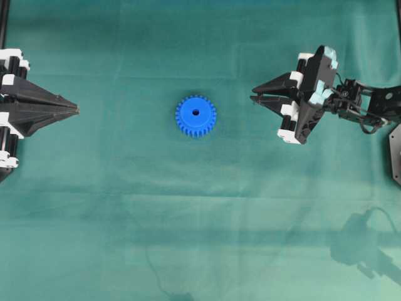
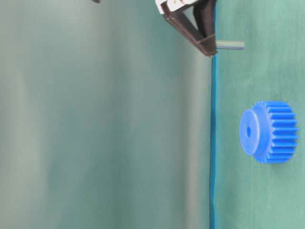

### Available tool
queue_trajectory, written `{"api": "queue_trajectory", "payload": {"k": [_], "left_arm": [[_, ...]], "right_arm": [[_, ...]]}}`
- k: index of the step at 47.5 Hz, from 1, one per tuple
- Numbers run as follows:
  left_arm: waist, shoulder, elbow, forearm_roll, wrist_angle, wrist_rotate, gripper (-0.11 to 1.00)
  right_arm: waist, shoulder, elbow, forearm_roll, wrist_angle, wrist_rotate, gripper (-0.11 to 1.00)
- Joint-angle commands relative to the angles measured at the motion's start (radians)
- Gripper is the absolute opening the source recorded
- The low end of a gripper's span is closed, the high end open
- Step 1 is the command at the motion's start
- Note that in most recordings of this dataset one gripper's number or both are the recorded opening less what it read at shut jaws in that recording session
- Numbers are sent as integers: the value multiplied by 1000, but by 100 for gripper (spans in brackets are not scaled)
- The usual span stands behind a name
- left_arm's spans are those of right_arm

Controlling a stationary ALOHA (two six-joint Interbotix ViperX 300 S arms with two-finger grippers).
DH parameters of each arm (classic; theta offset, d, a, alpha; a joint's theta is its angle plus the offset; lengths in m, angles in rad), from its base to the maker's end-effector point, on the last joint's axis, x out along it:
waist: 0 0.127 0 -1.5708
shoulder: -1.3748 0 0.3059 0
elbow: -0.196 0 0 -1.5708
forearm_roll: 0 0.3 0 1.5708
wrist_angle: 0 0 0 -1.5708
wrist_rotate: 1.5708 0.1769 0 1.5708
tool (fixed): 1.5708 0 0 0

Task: Insert the shaft placed at a random location into the center hole of the medium gear at another random location.
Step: 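Carry the held shaft left over the blue gear's center hole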

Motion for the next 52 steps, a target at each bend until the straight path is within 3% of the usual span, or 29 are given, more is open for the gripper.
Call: {"api": "queue_trajectory", "payload": {"k": [1,18,41,52], "left_arm": [[2,6,-9,-2,-5,0,-1],[2,11,-9,-2,-5,0,-1],[2,18,-8,-3,-5,-2,-1],[2,17,-8,-2,-3,-2,-1]], "right_arm": [[2,-29,-17,2,18,-3,24],[5,-8,-64,3,28,2,24],[67,193,-376,-2,155,-3,24],[80,224,-430,-3,181,-5,24]]}}
